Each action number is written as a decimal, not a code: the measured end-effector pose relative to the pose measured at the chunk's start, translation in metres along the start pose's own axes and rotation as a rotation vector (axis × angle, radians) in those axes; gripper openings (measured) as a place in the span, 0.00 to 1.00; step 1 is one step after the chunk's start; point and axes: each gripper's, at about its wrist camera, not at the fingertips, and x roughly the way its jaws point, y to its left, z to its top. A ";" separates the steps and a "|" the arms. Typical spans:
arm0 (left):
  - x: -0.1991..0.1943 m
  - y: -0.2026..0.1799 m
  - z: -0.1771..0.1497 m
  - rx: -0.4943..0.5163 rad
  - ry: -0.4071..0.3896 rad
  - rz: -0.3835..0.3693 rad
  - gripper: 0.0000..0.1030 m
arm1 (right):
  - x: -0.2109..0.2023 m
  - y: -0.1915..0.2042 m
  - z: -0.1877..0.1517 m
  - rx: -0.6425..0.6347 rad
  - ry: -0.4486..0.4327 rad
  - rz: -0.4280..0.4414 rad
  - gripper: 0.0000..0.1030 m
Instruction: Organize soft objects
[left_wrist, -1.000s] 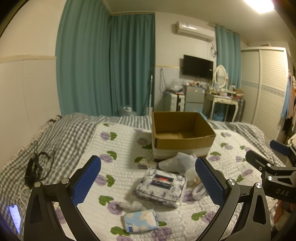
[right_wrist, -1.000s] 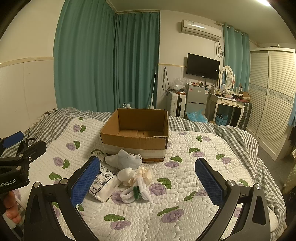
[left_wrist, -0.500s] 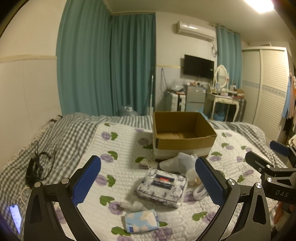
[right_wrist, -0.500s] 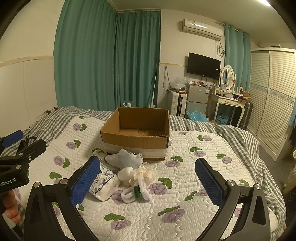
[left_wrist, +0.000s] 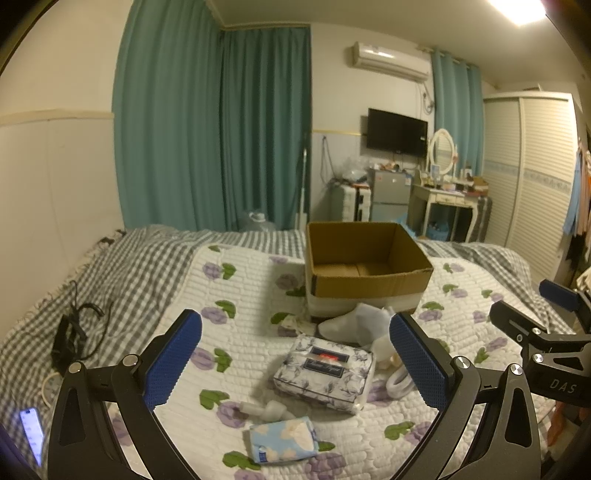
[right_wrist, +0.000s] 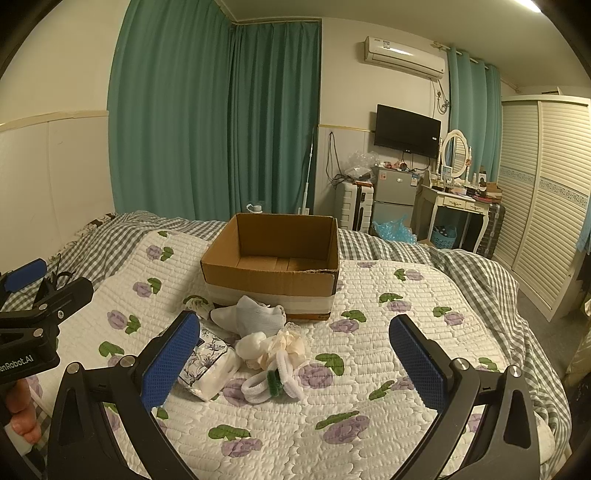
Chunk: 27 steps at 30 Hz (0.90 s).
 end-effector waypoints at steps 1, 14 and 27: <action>0.000 0.000 0.000 -0.001 0.001 -0.001 1.00 | 0.000 0.000 0.000 0.000 0.000 0.000 1.00; 0.001 0.001 -0.001 0.000 0.004 0.000 1.00 | 0.002 0.002 -0.003 -0.002 0.009 -0.006 1.00; 0.010 0.002 0.009 0.009 0.036 0.017 1.00 | 0.018 -0.008 0.049 -0.102 0.039 0.014 1.00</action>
